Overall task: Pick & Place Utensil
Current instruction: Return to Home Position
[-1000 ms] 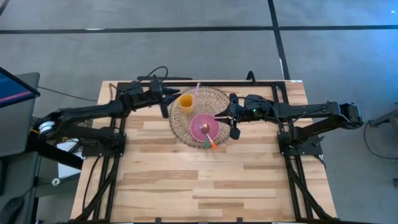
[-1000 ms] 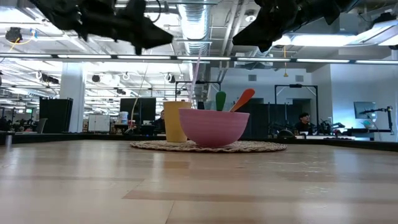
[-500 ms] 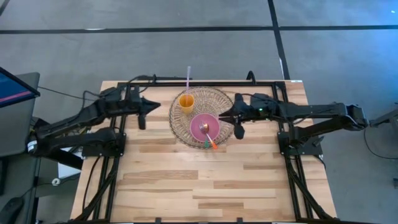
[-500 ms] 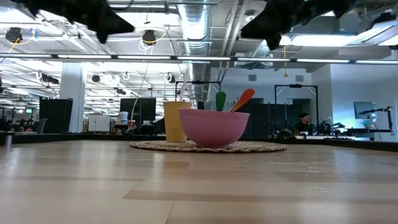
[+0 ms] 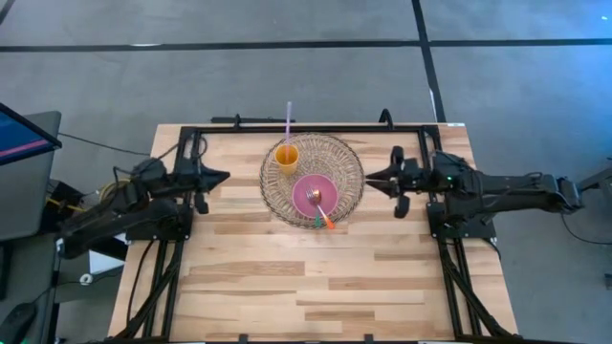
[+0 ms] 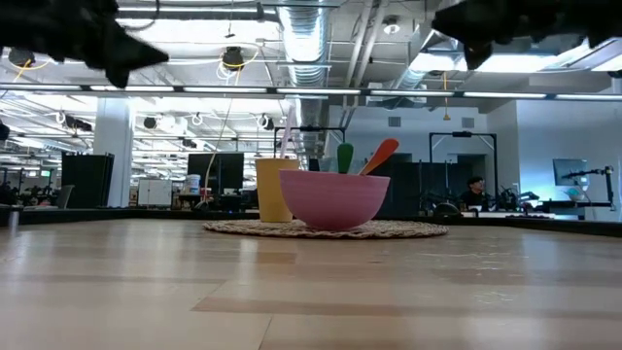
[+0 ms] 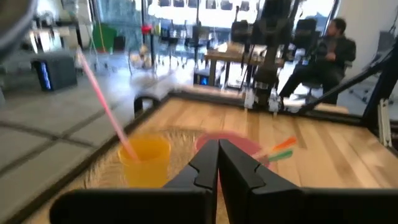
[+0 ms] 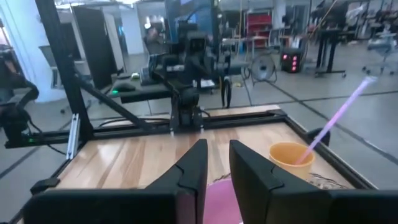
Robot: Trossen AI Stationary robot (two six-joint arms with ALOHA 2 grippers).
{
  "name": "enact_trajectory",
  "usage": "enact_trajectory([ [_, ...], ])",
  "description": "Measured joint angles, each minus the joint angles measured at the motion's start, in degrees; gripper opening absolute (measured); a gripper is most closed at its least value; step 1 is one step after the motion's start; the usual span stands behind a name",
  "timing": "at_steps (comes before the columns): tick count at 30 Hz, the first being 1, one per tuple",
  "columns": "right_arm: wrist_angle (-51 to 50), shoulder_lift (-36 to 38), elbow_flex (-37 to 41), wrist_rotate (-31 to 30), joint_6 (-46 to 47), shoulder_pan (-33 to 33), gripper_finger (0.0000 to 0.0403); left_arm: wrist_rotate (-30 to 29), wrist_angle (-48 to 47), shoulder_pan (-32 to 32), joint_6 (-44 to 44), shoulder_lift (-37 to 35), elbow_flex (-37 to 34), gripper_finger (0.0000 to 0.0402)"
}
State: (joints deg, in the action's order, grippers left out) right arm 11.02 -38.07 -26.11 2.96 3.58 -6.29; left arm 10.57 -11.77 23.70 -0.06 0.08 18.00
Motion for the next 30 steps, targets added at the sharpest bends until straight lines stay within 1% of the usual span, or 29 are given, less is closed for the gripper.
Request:
enact_trajectory([
  [4, 2.0, 5.4, 4.5, 0.0, 0.0, -1.0, 0.0061, -0.3, 3.1, 0.0, 0.1, 2.7, -2.9, 0.0012],
  [7, 1.7, 9.9, 7.1, -0.2, 0.0, -2.1, 0.0061, -0.2, 7.0, 0.0, 1.5, 2.3, -4.8, 0.0009],
  [12, 1.9, 17.5, 12.0, -0.4, 0.9, -3.8, 0.0061, -0.2, 7.2, 0.0, 1.7, -0.1, -5.9, 0.0009],
  [18, 1.8, 26.3, 17.2, -0.1, 1.0, -4.3, 0.0061, -0.2, 9.9, 0.0, 1.6, -0.1, -9.1, 0.0010],
  [21, 1.5, 29.6, 18.7, 0.0, 1.0, -4.2, 0.0061, 0.0, 12.6, 0.0, 1.5, -0.1, -11.3, 0.0007],
  [27, -0.3, 35.6, 22.2, 0.2, 1.0, -4.2, 0.0061, 2.8, 19.9, 0.0, 0.9, -0.1, -17.1, 0.0011],
  [30, 0.3, 38.0, 24.3, 0.1, 1.0, -4.2, 0.0061, 2.8, 20.0, 0.0, 0.7, -0.1, -17.7, 0.0014],
])
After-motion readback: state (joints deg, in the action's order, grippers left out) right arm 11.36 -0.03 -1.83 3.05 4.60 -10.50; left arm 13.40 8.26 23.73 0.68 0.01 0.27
